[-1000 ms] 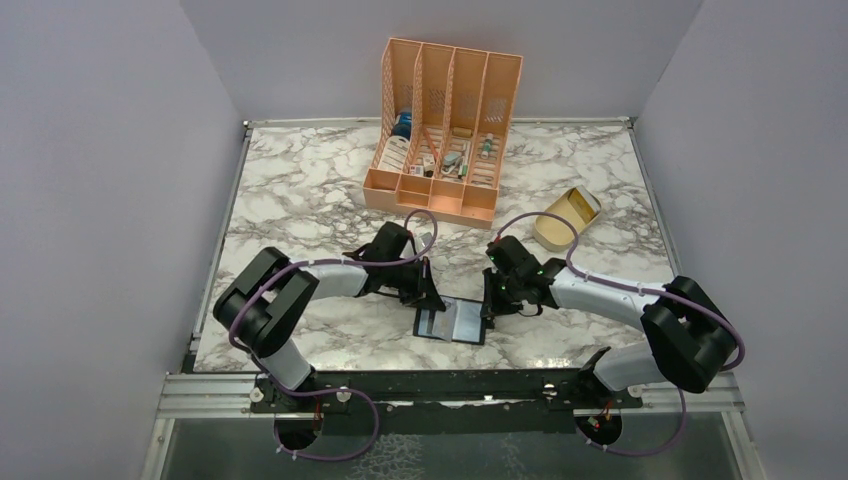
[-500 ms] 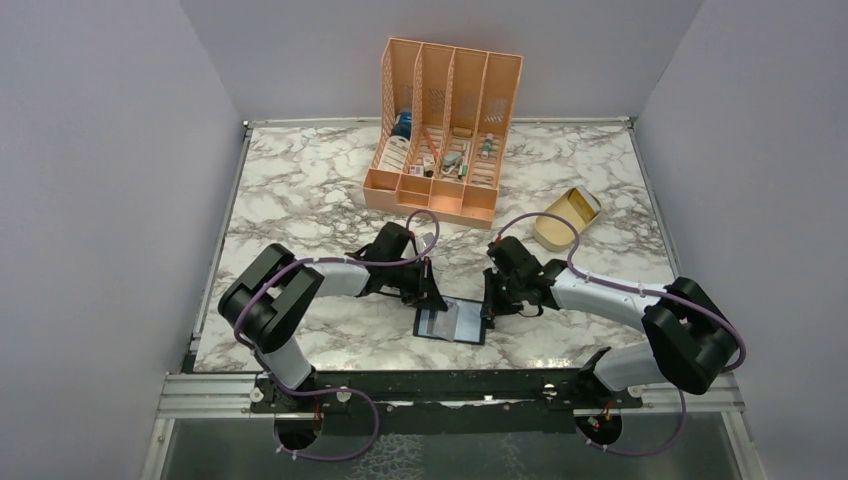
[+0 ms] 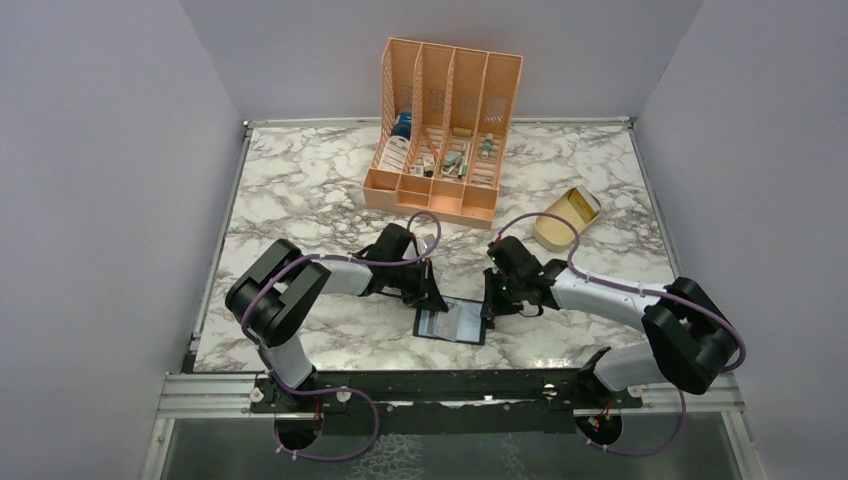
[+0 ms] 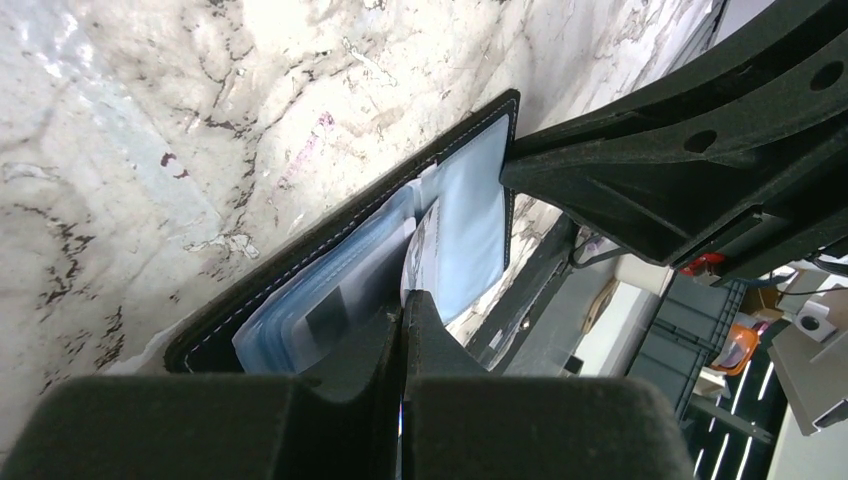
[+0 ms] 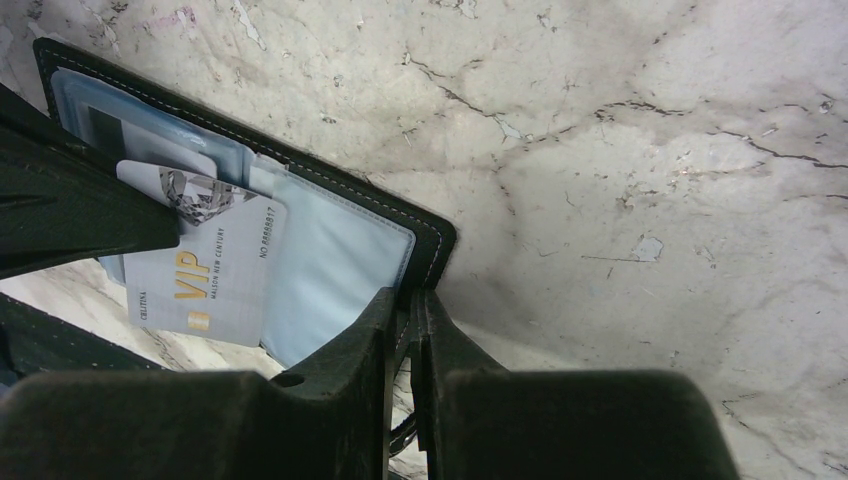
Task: Put the credit cards into the card holder
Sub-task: Insert the credit card into the card holder.
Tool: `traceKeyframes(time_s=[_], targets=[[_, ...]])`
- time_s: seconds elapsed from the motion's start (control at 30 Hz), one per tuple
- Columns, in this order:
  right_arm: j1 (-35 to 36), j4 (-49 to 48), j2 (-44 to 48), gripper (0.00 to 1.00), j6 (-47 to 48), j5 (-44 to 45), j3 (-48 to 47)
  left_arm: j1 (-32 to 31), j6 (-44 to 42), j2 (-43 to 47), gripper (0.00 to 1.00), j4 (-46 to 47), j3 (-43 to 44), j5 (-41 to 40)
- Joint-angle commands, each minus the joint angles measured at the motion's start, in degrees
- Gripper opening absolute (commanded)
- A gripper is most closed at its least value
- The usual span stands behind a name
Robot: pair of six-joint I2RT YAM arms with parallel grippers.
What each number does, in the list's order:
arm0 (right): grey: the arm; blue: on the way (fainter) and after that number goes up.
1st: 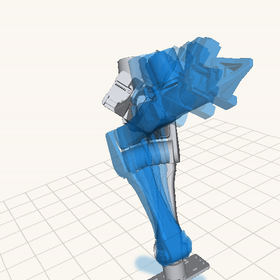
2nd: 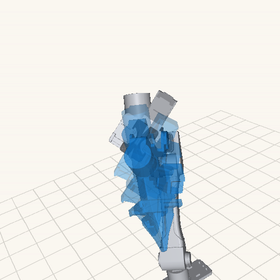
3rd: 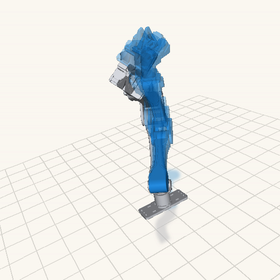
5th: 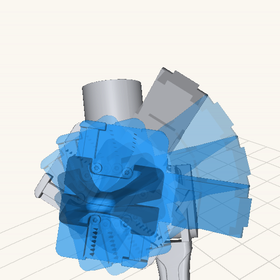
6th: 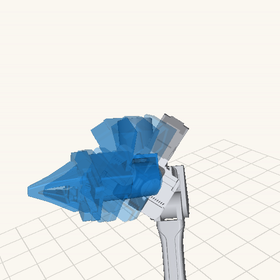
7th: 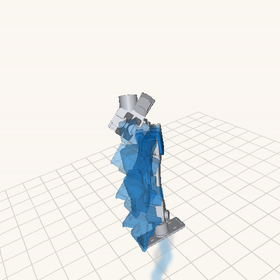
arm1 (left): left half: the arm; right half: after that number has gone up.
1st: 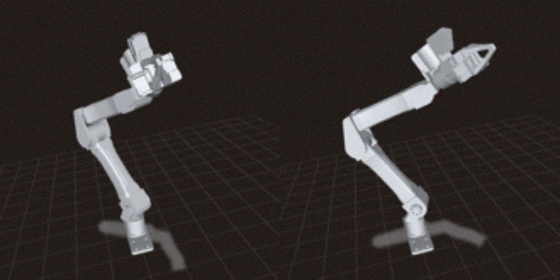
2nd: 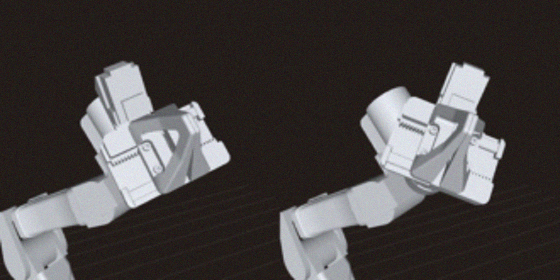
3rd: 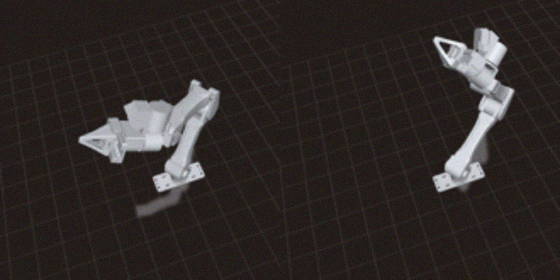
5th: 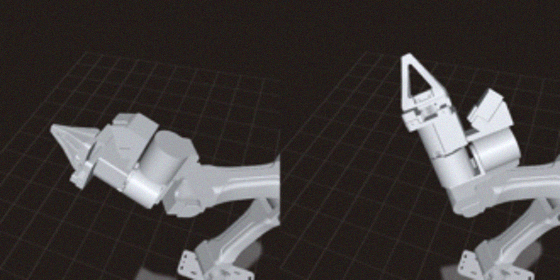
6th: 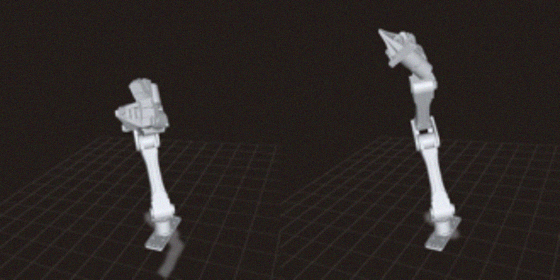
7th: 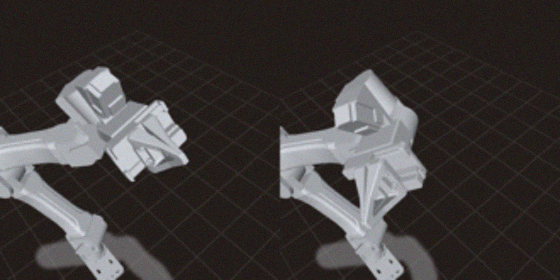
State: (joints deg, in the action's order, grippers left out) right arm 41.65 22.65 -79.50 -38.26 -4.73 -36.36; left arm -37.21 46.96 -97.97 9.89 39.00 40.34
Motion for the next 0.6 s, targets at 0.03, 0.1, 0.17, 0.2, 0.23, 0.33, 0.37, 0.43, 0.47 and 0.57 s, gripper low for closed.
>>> traceKeyframes(time_s=[0.03,0.1,0.17,0.2,0.23,0.33,0.37,0.43,0.47,0.57], targets=[[0.3,-2.4,-2.5,0.1,1.2,3.0,2.3,-0.3,-1.8,-2.2,0.0,0.3,1.1,-4.5],[0.3,-2.4,-2.4,0.1,1.0,2.8,2.4,-0.4,-1.7,-2.2,0.0,0.5,1.0,-5.1],[0.3,-2.4,-2.0,0.1,0.9,2.9,2.8,-0.4,-1.7,-2.1,0.0,0.5,1.0,-5.9],[0.3,-2.4,-1.9,0.1,0.8,2.9,2.9,-0.5,-1.7,-2.0,0.0,0.6,1.1,-6.3],[0.3,-2.5,-1.7,0.1,0.8,2.9,3.1,-0.5,-1.6,-2.0,0.0,0.6,1.1,-6.6],[0.3,-2.4,-1.4,0.1,0.5,3.0,3.4,-0.7,-1.6,-2.0,0.0,0.8,1.0,-7.5],[0.3,-2.5,-1.3,0.1,0.5,3.0,3.5,-0.7,-1.5,-2.1,0.0,1.0,1.0,-7.6],[0.3,-2.5,-1.2,0.1,0.4,3.0,3.6,-1.0,-1.3,-2.2,0.0,1.5,0.9,-7.6],[0.3,-2.6,-1.2,0.1,0.3,2.9,3.6,-1.1,-1.2,-2.3,0.0,1.6,0.8,-7.7],[0.3,-2.7,-1.3,0.1,0.3,2.8,3.6,-1.5,-0.4,-2.0,0.0,2.8,0.1,-8.2]])
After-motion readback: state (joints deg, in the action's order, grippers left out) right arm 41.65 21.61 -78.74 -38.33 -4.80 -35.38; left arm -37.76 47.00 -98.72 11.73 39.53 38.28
